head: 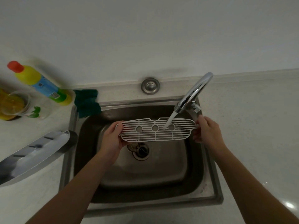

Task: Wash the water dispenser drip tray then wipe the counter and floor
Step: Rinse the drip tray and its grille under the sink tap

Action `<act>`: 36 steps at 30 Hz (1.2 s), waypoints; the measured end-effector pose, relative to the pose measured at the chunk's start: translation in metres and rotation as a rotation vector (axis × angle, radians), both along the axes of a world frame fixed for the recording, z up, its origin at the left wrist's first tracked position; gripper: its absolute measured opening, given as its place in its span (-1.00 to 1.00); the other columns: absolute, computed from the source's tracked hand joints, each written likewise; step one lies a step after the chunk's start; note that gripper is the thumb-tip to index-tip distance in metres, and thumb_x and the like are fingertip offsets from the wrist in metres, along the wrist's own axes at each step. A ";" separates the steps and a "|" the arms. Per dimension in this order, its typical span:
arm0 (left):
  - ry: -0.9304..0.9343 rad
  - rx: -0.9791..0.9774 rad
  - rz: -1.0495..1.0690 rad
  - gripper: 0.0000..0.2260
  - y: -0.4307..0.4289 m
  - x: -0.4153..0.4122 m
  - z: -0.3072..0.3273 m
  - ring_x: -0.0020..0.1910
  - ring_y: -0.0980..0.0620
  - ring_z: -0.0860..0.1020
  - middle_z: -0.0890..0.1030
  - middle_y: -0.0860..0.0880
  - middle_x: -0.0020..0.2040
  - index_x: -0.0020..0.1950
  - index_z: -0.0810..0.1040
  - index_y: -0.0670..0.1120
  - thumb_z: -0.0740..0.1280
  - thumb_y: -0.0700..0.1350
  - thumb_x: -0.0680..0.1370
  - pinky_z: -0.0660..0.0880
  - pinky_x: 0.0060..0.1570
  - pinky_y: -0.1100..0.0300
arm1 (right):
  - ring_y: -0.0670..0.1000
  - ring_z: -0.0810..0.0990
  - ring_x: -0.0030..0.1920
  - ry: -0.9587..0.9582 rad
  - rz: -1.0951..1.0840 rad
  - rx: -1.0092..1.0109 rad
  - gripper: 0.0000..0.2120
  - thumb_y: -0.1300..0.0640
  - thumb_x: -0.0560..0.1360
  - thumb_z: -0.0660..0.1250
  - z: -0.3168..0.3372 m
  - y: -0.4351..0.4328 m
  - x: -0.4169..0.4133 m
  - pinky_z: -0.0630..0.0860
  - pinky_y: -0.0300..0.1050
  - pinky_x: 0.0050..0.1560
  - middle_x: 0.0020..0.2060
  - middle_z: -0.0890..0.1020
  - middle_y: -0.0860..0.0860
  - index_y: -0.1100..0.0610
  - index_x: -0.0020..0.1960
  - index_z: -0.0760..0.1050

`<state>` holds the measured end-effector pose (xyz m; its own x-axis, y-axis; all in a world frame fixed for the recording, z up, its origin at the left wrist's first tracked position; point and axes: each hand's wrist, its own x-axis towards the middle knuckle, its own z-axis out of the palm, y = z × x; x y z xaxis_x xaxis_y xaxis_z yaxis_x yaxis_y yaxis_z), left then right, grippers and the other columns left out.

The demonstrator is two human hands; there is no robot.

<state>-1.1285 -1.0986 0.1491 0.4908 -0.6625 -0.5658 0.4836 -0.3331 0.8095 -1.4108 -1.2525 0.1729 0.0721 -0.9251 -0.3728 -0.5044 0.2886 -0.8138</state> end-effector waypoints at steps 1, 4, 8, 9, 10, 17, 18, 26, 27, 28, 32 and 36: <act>-0.028 0.012 -0.021 -0.77 0.000 -0.003 -0.002 0.05 -0.11 0.73 0.74 -0.11 0.09 0.20 0.62 -0.07 0.18 -0.07 0.73 0.69 -0.07 -0.01 | -0.01 0.68 -0.31 0.004 0.003 -0.001 -0.75 -0.08 0.69 0.20 0.001 0.008 -0.001 0.61 -0.15 -0.30 -0.25 0.69 0.05 0.01 -0.04 0.56; -0.254 0.073 -0.171 -0.82 -0.002 -0.015 -0.003 -0.09 -0.04 0.74 0.74 0.02 -0.03 0.12 0.59 0.06 0.19 -0.01 0.73 0.71 -0.19 -0.02 | 0.01 0.71 -0.22 0.052 -0.036 -0.057 -0.86 -0.01 0.67 0.26 0.000 0.027 -0.011 0.66 -0.08 -0.23 -0.19 0.68 0.02 -0.03 -0.03 0.53; -0.481 0.112 -0.428 -0.77 -0.005 -0.024 -0.001 -0.43 0.03 0.62 0.63 -0.11 -0.27 0.04 0.51 0.00 0.12 0.04 0.75 0.54 -0.49 0.20 | -0.01 0.69 -0.14 0.035 -0.141 -0.040 -0.85 0.00 0.69 0.23 -0.004 0.045 -0.029 0.59 -0.15 -0.22 -0.13 0.67 0.01 0.02 0.01 0.52; -0.510 0.113 -0.440 -0.74 -0.005 -0.025 -0.001 -0.43 0.09 0.57 0.60 -0.07 -0.28 0.01 0.52 -0.03 0.11 0.03 0.75 0.49 -0.46 0.22 | -0.02 0.68 -0.13 0.030 -0.155 -0.032 -0.84 0.01 0.69 0.22 -0.004 0.047 -0.032 0.55 -0.19 -0.22 -0.12 0.67 0.01 0.03 0.02 0.52; -0.529 0.115 -0.429 -0.72 -0.006 -0.025 0.000 -0.38 0.12 0.56 0.59 -0.06 -0.26 -0.01 0.54 -0.06 0.12 0.01 0.75 0.47 -0.38 0.21 | -0.02 0.68 -0.11 0.017 -0.166 -0.020 -0.83 0.01 0.70 0.22 -0.004 0.048 -0.035 0.53 -0.21 -0.21 -0.11 0.67 0.01 0.04 0.03 0.53; -0.411 0.039 -0.265 -0.86 -0.001 -0.030 0.006 -0.37 0.12 0.55 0.65 0.02 -0.27 0.14 0.60 0.13 0.26 -0.04 0.70 0.48 -0.44 0.29 | -0.02 0.60 -0.11 -0.040 -0.214 0.092 -0.81 -0.01 0.71 0.19 0.002 0.024 -0.027 0.50 -0.10 -0.13 -0.05 0.63 0.04 0.06 0.08 0.53; -0.403 0.022 -0.241 -0.87 0.000 -0.030 0.006 -0.35 0.10 0.57 0.66 0.02 -0.26 0.15 0.59 0.12 0.27 -0.04 0.69 0.50 -0.42 0.28 | -0.02 0.59 -0.11 -0.044 -0.215 0.077 -0.80 -0.01 0.71 0.19 0.006 0.019 -0.023 0.51 -0.07 -0.11 -0.04 0.62 0.04 0.07 0.09 0.53; -0.333 0.086 -0.082 -0.90 0.027 -0.021 -0.003 -0.32 0.14 0.65 0.69 -0.08 -0.15 0.16 0.52 0.00 0.23 -0.11 0.72 0.58 -0.38 0.30 | -0.23 0.60 -0.40 -0.169 -0.124 -0.021 -0.83 0.05 0.71 0.20 0.034 0.005 0.023 0.48 -0.39 -0.45 -0.16 0.62 0.00 0.08 0.05 0.53; -0.320 0.104 -0.069 -0.90 0.033 -0.018 -0.005 -0.31 0.15 0.66 0.70 -0.06 -0.14 0.16 0.52 -0.01 0.22 -0.11 0.72 0.59 -0.37 0.30 | -0.22 0.60 -0.40 -0.193 -0.103 -0.008 -0.83 0.05 0.71 0.21 0.035 0.007 0.030 0.48 -0.36 -0.43 -0.19 0.62 -0.01 0.09 0.06 0.54; -0.313 0.121 -0.055 -0.90 0.039 -0.014 -0.008 -0.29 0.16 0.67 0.70 -0.03 -0.15 0.15 0.53 0.00 0.22 -0.10 0.72 0.59 -0.36 0.28 | -0.20 0.59 -0.39 -0.209 -0.082 0.012 -0.83 0.06 0.70 0.21 0.035 0.010 0.035 0.49 -0.30 -0.39 -0.22 0.61 -0.03 0.09 0.07 0.54; -0.315 0.185 0.040 -0.90 0.062 0.007 -0.010 -0.19 0.07 0.70 0.72 0.01 -0.12 0.12 0.56 0.03 0.25 -0.07 0.71 0.61 -0.31 0.22 | -0.15 0.52 -0.42 -0.207 0.022 0.073 -0.85 0.06 0.69 0.23 0.027 0.024 0.054 0.48 -0.24 -0.39 -0.39 0.58 -0.07 0.07 0.05 0.55; -0.396 0.157 0.116 -0.87 0.073 0.029 -0.002 -0.14 0.14 0.70 0.70 0.12 -0.04 0.13 0.58 0.11 0.24 -0.06 0.71 0.60 -0.28 0.24 | -0.21 0.51 -0.44 -0.207 0.113 0.103 -0.86 0.09 0.68 0.23 0.013 0.046 0.060 0.50 -0.31 -0.42 -0.39 0.61 -0.13 0.06 0.02 0.56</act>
